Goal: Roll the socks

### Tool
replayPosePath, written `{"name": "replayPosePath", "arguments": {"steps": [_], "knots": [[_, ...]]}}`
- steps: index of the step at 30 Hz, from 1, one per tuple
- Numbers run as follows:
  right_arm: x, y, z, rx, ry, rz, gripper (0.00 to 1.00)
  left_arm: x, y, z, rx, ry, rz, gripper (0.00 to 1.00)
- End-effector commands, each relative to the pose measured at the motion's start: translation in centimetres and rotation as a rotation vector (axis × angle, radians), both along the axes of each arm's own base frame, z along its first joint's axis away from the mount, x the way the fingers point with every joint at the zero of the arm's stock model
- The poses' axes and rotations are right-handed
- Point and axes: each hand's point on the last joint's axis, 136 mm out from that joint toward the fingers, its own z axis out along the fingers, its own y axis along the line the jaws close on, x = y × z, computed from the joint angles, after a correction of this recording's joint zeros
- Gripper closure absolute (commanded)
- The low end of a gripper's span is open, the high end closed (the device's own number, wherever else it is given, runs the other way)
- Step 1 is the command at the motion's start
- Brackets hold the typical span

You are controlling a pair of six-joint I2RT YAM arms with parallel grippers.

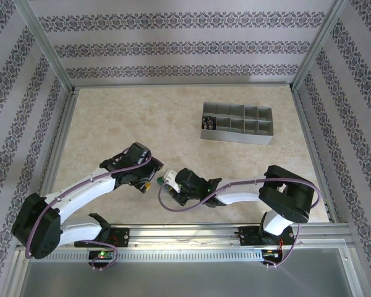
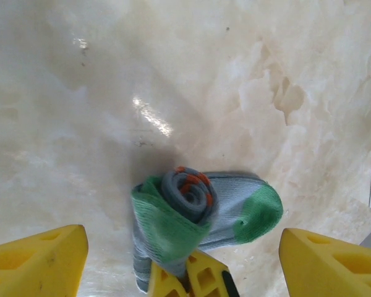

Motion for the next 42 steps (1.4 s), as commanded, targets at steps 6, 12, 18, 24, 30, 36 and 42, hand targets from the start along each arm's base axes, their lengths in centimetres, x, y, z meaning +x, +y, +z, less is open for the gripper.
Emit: {"name": "replayPosePath", "arguments": {"steps": [6, 12, 18, 24, 30, 36, 42], "knots": [[-4.9, -7.9, -8.1, -0.151, 0.309, -0.141, 1.00, -0.1, -1.2, -0.1, -0.056, -0.036, -0.079, 0.31], [-4.7, -8.8, -9.0, -0.060, 0.393, -0.253, 1.00, 0.1, -3.8, -0.3, -0.092, -0.061, -0.174, 0.38], [-5.5, -10.5, -10.4, -0.024, 0.493, -0.343, 1.00, -0.3, -5.7, -1.5, -0.095, -0.048, -0.248, 0.42], [-5.5, -11.7, -10.9, -0.001, 0.519, -0.422, 1.00, 0.1, -7.2, -2.7, -0.068, -0.040, -0.314, 0.43], [-5.5, -12.4, -11.4, 0.017, 0.565, -0.450, 1.00, 0.2, -8.8, -4.5, -0.056, -0.020, -0.375, 0.43], [-5.7, -12.6, -12.1, 0.004, 0.596, -0.465, 1.00, -1.2, -10.7, -7.0, -0.047, 0.032, -0.478, 0.46], [-5.4, -12.4, -12.3, -0.020, 0.596, -0.463, 1.00, -3.8, -11.2, -8.6, -0.046, 0.112, -0.556, 0.87]]}}
